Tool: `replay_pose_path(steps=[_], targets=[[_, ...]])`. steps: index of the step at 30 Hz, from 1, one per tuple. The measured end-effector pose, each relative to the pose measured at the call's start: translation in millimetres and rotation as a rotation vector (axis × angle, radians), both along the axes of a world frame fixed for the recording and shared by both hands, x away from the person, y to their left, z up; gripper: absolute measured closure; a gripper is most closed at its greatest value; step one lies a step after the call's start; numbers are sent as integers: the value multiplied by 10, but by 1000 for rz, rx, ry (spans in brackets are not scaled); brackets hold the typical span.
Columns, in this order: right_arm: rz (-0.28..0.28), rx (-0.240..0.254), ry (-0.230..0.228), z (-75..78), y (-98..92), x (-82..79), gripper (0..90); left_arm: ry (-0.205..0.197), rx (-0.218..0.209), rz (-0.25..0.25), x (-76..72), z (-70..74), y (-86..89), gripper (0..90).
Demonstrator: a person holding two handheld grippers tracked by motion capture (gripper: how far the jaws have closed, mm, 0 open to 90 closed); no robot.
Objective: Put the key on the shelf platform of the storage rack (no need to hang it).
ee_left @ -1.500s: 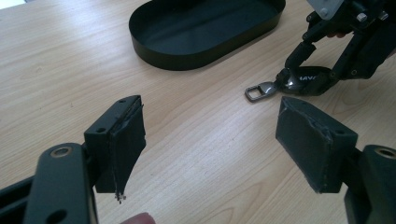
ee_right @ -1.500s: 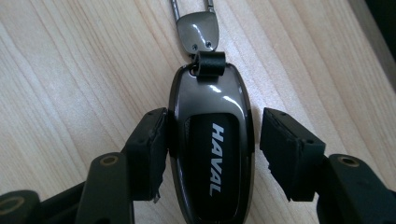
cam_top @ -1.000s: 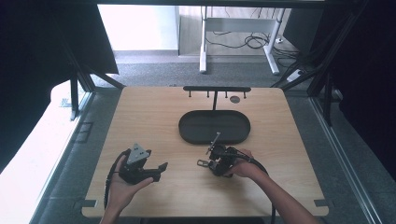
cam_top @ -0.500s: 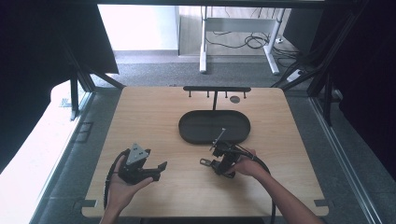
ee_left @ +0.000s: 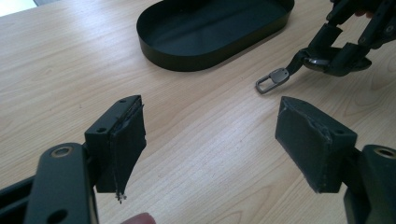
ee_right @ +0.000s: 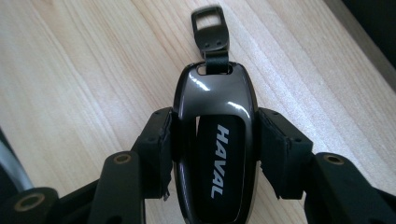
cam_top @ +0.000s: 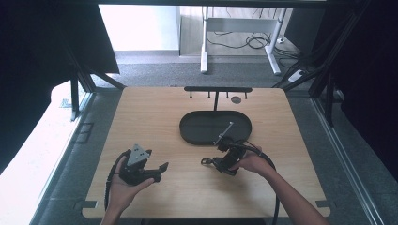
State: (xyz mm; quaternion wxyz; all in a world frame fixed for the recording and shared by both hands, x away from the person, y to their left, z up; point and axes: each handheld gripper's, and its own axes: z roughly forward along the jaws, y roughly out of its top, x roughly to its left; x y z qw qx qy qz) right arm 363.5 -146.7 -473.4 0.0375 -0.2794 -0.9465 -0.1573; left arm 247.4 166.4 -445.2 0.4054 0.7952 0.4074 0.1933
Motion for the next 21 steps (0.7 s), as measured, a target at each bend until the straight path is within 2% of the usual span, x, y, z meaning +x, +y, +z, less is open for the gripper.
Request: replay_pose_path(steps=[5, 11, 21], targets=[[24, 5, -20, 85, 15, -16, 496, 0, 2, -5, -2, 1, -13, 245], [40, 25, -19, 161, 30, -7, 496, 1, 0, -1, 0, -2, -9, 246], [29, 52, -12, 267, 2, 38, 496, 2, -2, 0, 3, -4, -8, 246]])
